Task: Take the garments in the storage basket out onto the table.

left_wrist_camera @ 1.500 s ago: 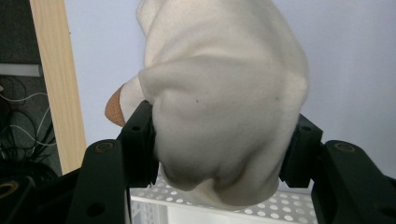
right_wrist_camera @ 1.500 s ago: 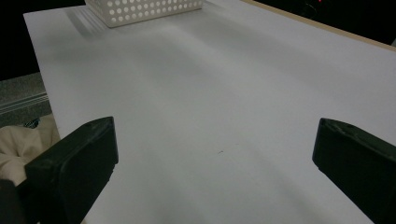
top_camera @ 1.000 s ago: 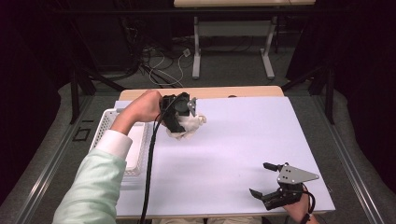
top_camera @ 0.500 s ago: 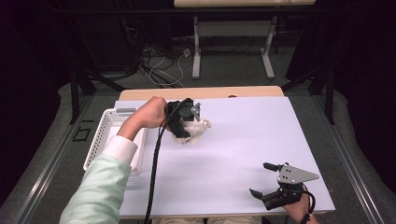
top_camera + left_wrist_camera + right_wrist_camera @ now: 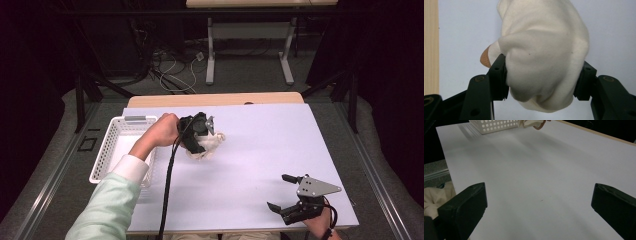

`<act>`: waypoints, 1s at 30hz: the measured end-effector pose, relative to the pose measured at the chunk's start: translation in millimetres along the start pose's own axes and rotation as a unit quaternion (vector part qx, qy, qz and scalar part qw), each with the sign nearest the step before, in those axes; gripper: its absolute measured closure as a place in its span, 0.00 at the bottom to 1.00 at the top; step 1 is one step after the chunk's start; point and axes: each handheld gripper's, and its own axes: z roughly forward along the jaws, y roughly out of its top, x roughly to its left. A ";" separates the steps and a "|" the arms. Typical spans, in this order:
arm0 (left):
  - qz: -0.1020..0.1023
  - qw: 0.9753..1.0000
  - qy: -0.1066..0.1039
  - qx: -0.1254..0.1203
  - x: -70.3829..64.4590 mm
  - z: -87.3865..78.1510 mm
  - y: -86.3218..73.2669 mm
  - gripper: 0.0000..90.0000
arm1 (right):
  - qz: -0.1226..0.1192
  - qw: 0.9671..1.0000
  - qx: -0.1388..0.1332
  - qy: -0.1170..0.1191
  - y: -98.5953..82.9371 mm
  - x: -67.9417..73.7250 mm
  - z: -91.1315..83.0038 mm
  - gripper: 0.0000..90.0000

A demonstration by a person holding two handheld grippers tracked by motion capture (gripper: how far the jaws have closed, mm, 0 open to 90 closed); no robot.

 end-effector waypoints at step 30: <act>-0.070 0.997 -0.014 -0.034 -22.0 38.6 0.1 0.47 | 0.000 1.000 0.002 0.001 -0.1 -0.6 0.6 0.00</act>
